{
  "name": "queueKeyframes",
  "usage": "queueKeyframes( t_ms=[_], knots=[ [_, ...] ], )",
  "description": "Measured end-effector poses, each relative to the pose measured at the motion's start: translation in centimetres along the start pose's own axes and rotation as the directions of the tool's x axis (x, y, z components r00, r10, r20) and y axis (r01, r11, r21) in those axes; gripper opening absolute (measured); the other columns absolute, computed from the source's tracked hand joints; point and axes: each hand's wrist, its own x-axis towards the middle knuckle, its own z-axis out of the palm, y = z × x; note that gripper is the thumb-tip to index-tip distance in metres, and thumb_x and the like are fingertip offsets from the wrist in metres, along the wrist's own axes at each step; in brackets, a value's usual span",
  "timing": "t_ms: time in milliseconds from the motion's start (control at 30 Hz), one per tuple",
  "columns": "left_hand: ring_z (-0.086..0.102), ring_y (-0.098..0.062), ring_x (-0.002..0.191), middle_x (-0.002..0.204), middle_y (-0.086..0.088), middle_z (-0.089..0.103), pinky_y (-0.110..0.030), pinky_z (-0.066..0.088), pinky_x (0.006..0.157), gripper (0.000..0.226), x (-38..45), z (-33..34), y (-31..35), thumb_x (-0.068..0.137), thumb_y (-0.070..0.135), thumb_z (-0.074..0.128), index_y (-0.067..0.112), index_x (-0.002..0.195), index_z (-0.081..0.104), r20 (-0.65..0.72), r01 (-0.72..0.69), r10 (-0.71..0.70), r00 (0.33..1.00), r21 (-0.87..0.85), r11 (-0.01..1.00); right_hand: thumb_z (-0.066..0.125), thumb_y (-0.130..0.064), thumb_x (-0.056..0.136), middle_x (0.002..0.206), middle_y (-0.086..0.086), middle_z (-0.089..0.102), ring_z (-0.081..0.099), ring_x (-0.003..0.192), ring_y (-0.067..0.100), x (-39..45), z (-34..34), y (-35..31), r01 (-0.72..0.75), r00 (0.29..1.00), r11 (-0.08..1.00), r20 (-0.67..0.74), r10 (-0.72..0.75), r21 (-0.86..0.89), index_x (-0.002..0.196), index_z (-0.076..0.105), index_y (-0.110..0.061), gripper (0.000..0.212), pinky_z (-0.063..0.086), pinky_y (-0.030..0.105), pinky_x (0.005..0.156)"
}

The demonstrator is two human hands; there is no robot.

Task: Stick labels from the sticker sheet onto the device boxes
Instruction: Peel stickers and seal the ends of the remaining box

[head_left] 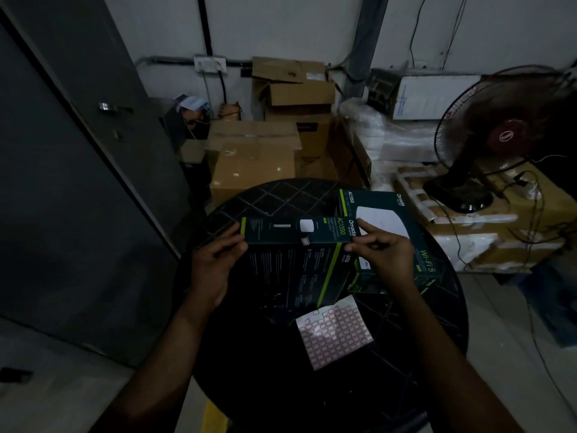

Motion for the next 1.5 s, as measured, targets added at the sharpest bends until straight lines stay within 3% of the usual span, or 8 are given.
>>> queueKeyframes(
  t_ms=[233,433,633,767,1033,1200,1400,1500],
  knots=[
    [0.052,-0.021,0.12,0.128,0.008,0.06,-0.04,0.038,0.089,0.049,-0.3,0.7,1.4,0.075,0.034,0.061,0.046,0.123,0.057,0.078,0.239,-0.246,0.966,0.088,0.967,0.066,-0.018,0.094,0.128,0.012,0.066,0.06,0.122,0.031,-1.2,0.2,0.0,-0.308,0.951,0.926,0.06,0.302,0.22,0.122,0.066,-0.017,0.028,0.053,0.039,0.096],
    [0.042,-0.035,0.127,0.144,-0.001,0.042,-0.058,0.042,0.096,0.052,-0.3,1.0,2.0,0.079,0.061,0.06,0.059,0.13,0.047,0.03,0.508,-0.516,0.856,0.132,0.851,0.043,-0.069,0.094,0.117,0.002,0.059,0.058,0.11,0.026,-1.1,1.0,-2.7,-0.716,0.694,0.684,0.258,0.672,0.142,0.134,0.052,-0.033,0.054,0.053,0.055,0.097],
    [0.049,-0.035,0.118,0.13,-0.001,0.051,-0.056,0.041,0.101,0.041,-0.5,2.4,3.3,0.092,0.03,0.045,0.049,0.127,0.053,0.038,0.449,-0.45,0.892,0.026,0.893,0.043,-0.02,0.101,0.125,0.002,0.055,0.056,0.111,0.022,-0.6,2.2,-4.9,-0.596,0.798,0.762,0.298,0.525,0.254,0.142,0.043,-0.037,0.044,0.057,0.051,0.088],
    [0.056,-0.02,0.09,0.098,0.002,0.06,-0.035,0.045,0.073,0.018,-1.0,2.4,3.6,0.093,0.019,0.042,0.029,0.096,0.057,0.036,0.35,-0.348,0.937,-0.087,0.933,0.051,-0.034,0.101,0.12,0.007,0.058,0.061,0.113,0.03,-1.0,1.8,-4.4,-0.619,0.785,0.699,0.308,0.538,0.359,0.106,0.057,-0.028,0.01,0.054,0.055,0.095],
    [0.06,-0.022,0.068,0.069,-0.006,0.061,-0.028,0.05,0.058,0.026,-2.0,-0.2,0.8,0.083,-0.002,0.065,0.014,0.07,0.049,-0.009,0.253,-0.252,0.968,0.06,0.966,0.069,0.002,0.085,0.109,0.008,0.067,0.07,0.099,0.019,-3.6,2.8,-1.0,-0.431,0.898,0.863,0.227,0.378,0.265,0.074,0.046,-0.014,0.031,0.051,0.036,0.085],
    [0.064,-0.02,0.081,0.103,-0.013,0.063,-0.024,0.052,0.059,0.034,-2.5,-1.2,0.4,0.074,-0.009,0.062,0.019,0.093,0.06,0.078,0.164,-0.192,0.978,0.275,0.947,0.063,0.015,0.08,0.14,0.0,0.043,0.056,0.118,0.027,-4.0,2.6,-0.9,-0.412,0.868,0.903,0.354,0.348,0.121,0.135,0.053,-0.039,0.078,0.059,0.044,0.089],
    [0.035,-0.013,0.125,0.136,-0.004,0.026,0.003,0.034,0.092,0.079,-3.4,-1.0,0.3,0.069,-0.007,0.064,0.042,0.13,0.056,0.248,-0.065,-0.142,0.958,0.674,0.736,0.069,-0.001,0.079,0.126,0.007,0.023,0.029,0.124,0.026,-3.8,5.0,-0.5,-0.221,0.9,0.919,0.294,0.321,-0.327,0.14,0.044,-0.046,0.08,0.049,0.005,0.081],
    [0.016,-0.013,0.144,0.154,0.011,0.002,-0.012,0.033,0.108,0.08,-3.1,-0.8,0.1,0.067,-0.002,0.069,0.036,0.136,0.053,0.304,-0.207,-0.041,0.952,0.733,0.648,0.085,-0.037,0.076,0.126,0.0,0.017,0.02,0.123,0.013,-4.7,6.3,-0.4,-0.072,0.943,0.886,0.257,0.21,-0.458,0.142,0.042,-0.045,0.08,0.032,0.019,0.108]
  ],
)
